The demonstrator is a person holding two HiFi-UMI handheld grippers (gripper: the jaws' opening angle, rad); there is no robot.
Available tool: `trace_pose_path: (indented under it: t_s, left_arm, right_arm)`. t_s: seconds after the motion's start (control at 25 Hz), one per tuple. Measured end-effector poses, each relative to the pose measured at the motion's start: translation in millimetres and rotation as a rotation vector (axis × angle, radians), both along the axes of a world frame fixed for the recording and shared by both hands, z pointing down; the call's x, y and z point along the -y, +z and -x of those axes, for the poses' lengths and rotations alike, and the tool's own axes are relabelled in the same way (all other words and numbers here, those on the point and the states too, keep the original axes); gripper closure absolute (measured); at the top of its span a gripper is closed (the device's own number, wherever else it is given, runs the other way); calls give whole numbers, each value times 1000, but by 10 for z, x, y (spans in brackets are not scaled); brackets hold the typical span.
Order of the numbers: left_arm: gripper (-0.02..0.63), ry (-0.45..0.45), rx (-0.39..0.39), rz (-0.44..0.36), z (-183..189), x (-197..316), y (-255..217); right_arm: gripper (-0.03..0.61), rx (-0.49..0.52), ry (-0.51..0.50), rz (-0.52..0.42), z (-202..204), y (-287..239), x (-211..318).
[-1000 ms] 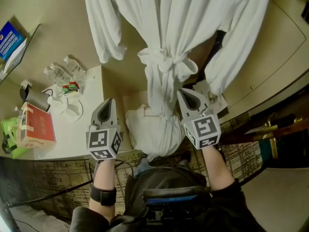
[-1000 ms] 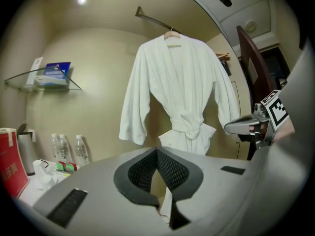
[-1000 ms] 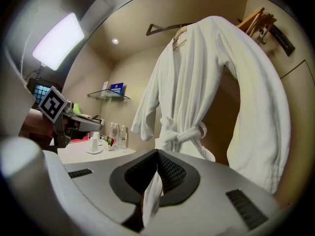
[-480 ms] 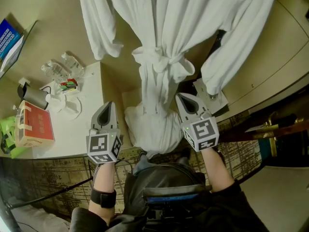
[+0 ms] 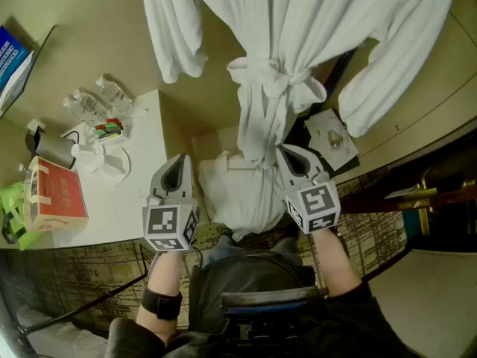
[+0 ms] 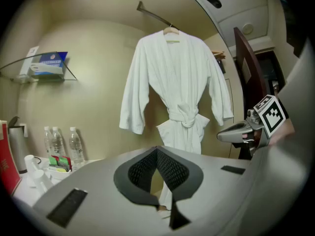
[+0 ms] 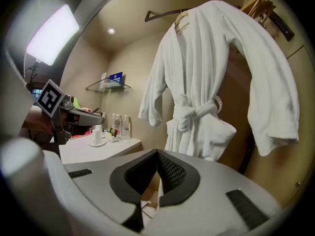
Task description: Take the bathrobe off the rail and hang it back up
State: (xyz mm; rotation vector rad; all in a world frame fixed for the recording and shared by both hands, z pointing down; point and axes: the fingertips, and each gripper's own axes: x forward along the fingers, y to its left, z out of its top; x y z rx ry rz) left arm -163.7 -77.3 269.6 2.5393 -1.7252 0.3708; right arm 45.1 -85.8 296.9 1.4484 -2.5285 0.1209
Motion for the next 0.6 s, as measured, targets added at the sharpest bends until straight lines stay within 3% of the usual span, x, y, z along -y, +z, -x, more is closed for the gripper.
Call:
trace_pose_path:
  t_s: [0.4, 0.6]
  left_arm:
    - [614, 139, 32, 73, -187, -6, 319]
    - [614, 93, 24, 109, -130, -77, 585]
  right_arm:
    - [555, -11, 48, 103, 176, 508, -122]
    - [555, -27, -18, 154, 281, 806, -228]
